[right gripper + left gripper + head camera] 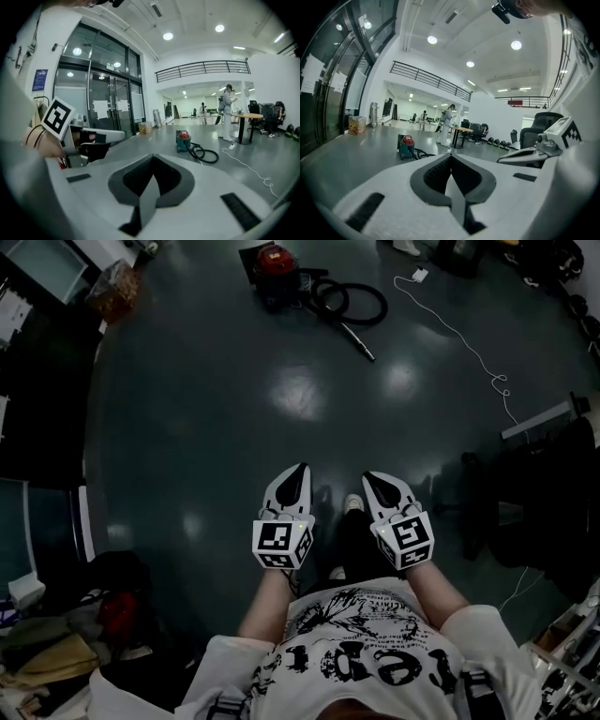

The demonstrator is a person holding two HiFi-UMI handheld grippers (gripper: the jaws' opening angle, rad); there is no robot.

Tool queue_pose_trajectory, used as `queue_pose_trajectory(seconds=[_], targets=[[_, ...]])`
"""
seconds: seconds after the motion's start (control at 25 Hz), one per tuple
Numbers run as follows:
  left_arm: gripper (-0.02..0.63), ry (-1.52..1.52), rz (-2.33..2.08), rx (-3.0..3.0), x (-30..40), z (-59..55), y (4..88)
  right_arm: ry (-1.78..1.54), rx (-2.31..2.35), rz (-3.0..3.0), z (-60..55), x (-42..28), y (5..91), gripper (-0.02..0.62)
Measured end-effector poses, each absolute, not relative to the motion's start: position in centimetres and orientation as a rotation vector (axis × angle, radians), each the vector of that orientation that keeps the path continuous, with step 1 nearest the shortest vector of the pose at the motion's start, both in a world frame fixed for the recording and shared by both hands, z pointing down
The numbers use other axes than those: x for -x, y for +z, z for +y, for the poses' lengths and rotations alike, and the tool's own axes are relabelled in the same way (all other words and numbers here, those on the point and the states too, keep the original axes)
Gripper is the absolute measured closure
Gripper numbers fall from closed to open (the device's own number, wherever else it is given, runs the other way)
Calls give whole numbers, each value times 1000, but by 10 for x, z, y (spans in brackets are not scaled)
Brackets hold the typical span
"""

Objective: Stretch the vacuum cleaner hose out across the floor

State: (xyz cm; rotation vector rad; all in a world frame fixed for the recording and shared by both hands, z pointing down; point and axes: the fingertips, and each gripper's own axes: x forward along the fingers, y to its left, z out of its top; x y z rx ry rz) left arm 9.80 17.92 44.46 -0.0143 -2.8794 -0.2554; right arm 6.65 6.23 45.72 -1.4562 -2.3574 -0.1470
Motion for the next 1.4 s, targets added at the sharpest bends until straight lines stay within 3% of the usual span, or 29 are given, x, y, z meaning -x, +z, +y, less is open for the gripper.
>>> queue_pose_trajectory(seconds=[0.2, 0.4, 0.8, 1.12, 1.4], targets=[[600, -68, -2904, -18, 17, 230, 412, 4, 1503, -2264, 124, 40, 444, 604], [600, -195, -2908, 62, 90, 292, 406, -63, 1548, -2238, 179, 128, 439, 604], [600, -212, -2875, -104, 232, 422, 424, -13, 1456, -2235, 321, 246, 447, 604], [600, -150, -2910, -398, 355, 515, 388, -43, 1372, -2340, 435, 347, 416, 604], [600, -158, -2881, -363, 460, 577, 411, -66, 1327, -2380, 483, 465, 429, 604]])
